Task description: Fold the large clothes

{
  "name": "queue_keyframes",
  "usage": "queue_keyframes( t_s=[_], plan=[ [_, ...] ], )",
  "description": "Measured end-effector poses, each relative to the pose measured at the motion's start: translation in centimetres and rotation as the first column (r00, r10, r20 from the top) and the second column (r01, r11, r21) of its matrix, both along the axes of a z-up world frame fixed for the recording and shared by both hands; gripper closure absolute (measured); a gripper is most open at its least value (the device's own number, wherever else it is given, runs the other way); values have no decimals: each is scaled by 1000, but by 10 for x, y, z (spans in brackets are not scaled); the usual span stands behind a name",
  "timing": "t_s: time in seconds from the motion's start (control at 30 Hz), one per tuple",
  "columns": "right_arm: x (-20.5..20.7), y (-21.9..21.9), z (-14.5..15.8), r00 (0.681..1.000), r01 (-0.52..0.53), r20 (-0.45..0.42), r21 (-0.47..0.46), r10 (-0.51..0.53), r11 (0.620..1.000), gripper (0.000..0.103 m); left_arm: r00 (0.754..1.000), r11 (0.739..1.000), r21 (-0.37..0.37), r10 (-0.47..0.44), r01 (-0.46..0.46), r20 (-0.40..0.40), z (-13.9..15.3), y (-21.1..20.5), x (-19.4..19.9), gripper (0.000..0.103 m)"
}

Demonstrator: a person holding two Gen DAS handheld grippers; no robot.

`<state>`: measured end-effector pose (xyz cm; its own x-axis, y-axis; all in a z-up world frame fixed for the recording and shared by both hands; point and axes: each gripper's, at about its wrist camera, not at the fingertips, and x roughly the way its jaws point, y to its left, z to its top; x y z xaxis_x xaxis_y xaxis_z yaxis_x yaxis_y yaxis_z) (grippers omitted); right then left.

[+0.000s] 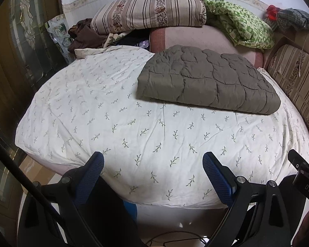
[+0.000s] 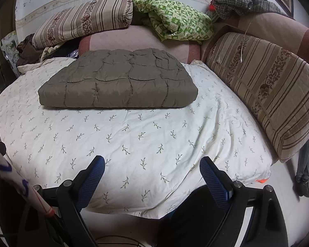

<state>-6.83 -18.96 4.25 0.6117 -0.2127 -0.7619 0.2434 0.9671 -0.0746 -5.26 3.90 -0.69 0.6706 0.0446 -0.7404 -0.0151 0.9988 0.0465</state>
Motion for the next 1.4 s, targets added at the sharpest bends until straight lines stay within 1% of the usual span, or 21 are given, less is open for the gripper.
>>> queue_keyframes(
  t_s=[0.23, 0.53, 0.77, 1.13, 1.4],
  plan=[
    [12, -2, -2, 1000, -9, -2, -11, 9, 1000, 7, 1000, 1000, -8, -2, 1, -23, -4, 2, 11, 7],
    [26, -1, 2, 1000, -20, 5, -5, 20, 1000, 7, 1000, 1000, 15, -15, 15, 8, 7, -4, 24, 7],
    [34, 0, 7, 1000, -25, 18, -6, 25, 1000, 7, 999, 999, 20, -36, 36, 5, 8, -10, 33, 7],
    [41, -2, -6, 1000, -11, -16, 8, 11, 1000, 7, 998, 999, 4, -52, 52, -41, -7, -13, 37, 7],
    [45, -2, -12, 999, -9, -33, 9, 9, 1000, 7, 997, 999, 0, -43, 43, -70, -16, -11, 44, 7]
  ],
)
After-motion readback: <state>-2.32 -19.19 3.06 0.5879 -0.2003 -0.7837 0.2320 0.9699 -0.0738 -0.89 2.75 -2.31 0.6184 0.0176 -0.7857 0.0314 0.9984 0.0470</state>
